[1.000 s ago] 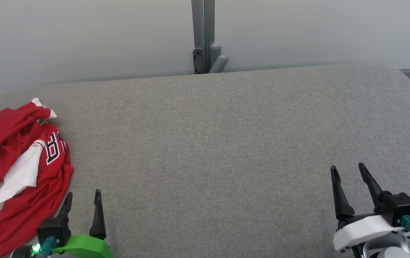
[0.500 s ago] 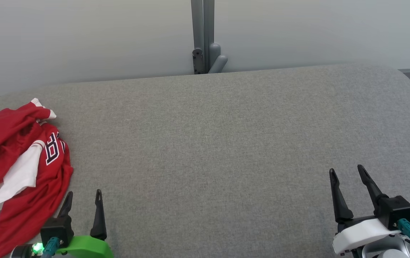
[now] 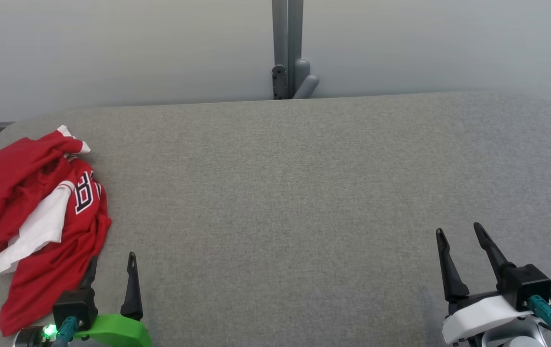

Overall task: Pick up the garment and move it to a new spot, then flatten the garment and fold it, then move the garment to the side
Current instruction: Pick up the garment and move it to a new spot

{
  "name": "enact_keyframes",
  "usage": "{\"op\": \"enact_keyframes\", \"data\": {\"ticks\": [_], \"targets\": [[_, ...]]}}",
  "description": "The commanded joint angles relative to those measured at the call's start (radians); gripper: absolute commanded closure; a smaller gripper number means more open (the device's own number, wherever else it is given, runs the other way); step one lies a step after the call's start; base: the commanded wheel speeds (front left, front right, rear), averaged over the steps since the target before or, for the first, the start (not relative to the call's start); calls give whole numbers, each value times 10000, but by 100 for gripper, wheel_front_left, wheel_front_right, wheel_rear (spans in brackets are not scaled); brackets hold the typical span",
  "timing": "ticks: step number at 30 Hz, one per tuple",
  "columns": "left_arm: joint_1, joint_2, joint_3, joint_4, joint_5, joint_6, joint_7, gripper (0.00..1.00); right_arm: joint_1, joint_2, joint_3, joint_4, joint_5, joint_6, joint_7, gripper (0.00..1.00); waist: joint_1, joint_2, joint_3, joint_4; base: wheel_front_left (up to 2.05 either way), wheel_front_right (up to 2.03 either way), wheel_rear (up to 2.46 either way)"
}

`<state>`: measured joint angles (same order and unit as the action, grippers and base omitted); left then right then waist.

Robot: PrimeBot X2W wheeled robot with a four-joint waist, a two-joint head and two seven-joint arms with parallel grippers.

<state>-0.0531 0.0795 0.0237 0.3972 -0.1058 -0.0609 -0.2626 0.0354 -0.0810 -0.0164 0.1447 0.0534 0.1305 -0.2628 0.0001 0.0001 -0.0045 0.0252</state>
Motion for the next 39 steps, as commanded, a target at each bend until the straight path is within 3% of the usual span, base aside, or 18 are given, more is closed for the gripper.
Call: {"op": "enact_keyframes", "data": {"ticks": [1, 23, 39], "targets": [[-89, -4, 18, 10, 63, -20, -34, 0, 36, -51, 40, -51, -16, 4, -31, 0, -1, -1, -20, 207, 0, 0, 0], [23, 55, 569, -36, 121, -20, -34, 0, -356, -62, 1555, -155, 100, 2, -31, 0, -1, -1, -122, 2563, 0, 0, 0], [129, -12, 922, -100, 51, -56, -34, 0, -370, -26, 1783, -161, 167, 2, -31, 0, -1, -1, -169, 3071, 0, 0, 0]]}}
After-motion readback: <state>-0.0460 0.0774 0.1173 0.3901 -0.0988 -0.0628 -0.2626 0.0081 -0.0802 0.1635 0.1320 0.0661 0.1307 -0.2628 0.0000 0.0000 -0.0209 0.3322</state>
